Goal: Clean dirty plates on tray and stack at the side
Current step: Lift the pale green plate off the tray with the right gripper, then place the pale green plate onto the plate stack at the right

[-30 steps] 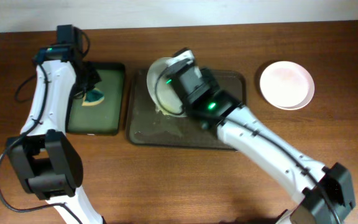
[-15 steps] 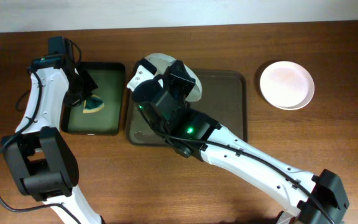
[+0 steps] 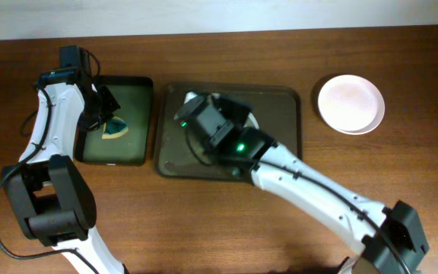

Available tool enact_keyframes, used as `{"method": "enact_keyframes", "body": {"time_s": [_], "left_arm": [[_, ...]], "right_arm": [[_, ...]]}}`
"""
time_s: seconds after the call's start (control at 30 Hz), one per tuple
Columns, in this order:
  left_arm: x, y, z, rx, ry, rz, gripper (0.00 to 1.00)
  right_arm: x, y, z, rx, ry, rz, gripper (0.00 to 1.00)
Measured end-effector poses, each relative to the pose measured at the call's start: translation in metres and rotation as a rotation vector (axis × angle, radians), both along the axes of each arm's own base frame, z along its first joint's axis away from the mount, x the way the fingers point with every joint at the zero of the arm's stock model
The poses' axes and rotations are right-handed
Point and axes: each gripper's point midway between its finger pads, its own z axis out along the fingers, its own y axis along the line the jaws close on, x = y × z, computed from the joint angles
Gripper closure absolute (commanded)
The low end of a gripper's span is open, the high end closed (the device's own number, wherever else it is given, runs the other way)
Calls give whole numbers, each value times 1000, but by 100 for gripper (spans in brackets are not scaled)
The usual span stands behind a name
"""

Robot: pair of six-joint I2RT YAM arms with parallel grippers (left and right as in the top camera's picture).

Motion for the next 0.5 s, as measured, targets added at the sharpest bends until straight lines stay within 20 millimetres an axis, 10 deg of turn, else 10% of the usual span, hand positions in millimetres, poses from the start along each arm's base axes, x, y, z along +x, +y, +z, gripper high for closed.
{"method": "enact_keyframes", "body": {"time_s": [0.3,0.5], "left_arm": [[0,0,0,1,1,-4,100],[0,0,0,2,1,-7,100]], "right_arm": [[39,-94,12,663,-21,-437,96],[44,-254,-8,965,10,-851,96]]}}
